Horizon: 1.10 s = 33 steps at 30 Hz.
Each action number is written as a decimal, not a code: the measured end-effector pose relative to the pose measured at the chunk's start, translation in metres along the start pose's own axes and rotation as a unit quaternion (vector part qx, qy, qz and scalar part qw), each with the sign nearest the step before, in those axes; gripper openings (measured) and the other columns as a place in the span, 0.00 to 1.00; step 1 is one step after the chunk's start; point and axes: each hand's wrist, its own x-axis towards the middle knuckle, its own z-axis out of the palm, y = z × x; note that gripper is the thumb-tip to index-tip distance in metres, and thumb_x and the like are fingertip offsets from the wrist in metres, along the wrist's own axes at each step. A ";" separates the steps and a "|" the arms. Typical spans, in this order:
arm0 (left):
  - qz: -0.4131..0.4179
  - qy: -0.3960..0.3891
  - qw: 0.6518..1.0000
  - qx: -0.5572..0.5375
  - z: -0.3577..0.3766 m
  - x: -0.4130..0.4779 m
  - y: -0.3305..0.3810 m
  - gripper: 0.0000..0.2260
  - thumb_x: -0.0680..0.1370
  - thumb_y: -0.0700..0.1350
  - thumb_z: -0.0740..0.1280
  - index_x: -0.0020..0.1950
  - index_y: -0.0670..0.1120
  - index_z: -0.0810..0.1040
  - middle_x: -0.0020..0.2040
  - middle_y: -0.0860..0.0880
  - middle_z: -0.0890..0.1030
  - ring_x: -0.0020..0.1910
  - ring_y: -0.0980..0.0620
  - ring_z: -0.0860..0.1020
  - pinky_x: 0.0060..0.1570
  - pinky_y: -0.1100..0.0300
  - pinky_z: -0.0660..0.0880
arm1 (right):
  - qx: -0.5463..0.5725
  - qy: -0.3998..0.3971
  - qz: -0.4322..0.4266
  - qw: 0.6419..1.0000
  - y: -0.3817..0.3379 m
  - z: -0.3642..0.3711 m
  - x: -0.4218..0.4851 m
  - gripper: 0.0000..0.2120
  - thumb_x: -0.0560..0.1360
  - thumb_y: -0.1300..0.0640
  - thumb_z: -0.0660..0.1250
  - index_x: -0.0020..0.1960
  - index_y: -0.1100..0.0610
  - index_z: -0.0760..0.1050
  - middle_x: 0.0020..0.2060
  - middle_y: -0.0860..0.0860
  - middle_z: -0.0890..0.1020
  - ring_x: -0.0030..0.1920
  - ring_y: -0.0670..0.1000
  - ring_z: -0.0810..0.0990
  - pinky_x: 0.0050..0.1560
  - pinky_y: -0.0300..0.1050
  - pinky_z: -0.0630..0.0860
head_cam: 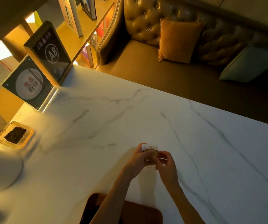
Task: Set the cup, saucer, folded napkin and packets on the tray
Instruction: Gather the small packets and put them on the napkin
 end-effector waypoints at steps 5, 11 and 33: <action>0.017 -0.005 0.999 0.034 0.007 0.000 -0.004 0.10 0.81 0.42 0.63 0.62 0.43 0.72 0.52 0.40 0.81 0.48 0.44 0.82 0.51 0.50 0.79 | -0.051 0.025 -0.003 0.998 0.007 -0.003 -0.001 0.08 0.75 0.58 0.69 0.54 0.53 0.77 0.46 0.50 0.83 0.46 0.49 0.82 0.47 0.51 0.83; 0.051 0.027 0.997 -0.049 0.010 0.004 -0.016 0.11 0.83 0.42 0.56 0.63 0.40 0.72 0.61 0.43 0.81 0.50 0.45 0.81 0.53 0.52 0.77 | 0.049 -0.025 0.095 0.994 0.003 0.006 0.000 0.13 0.76 0.56 0.68 0.59 0.53 0.74 0.51 0.49 0.81 0.49 0.50 0.83 0.44 0.46 0.83; 0.163 0.189 0.775 0.581 -0.001 0.018 -0.015 0.16 0.79 0.35 0.63 0.67 0.41 0.74 0.63 0.42 0.74 0.60 0.47 0.74 0.54 0.78 0.55 | -0.093 -0.009 -0.016 0.995 0.048 0.015 0.043 0.12 0.76 0.57 0.69 0.59 0.56 0.77 0.53 0.53 0.80 0.51 0.48 0.80 0.48 0.30 0.74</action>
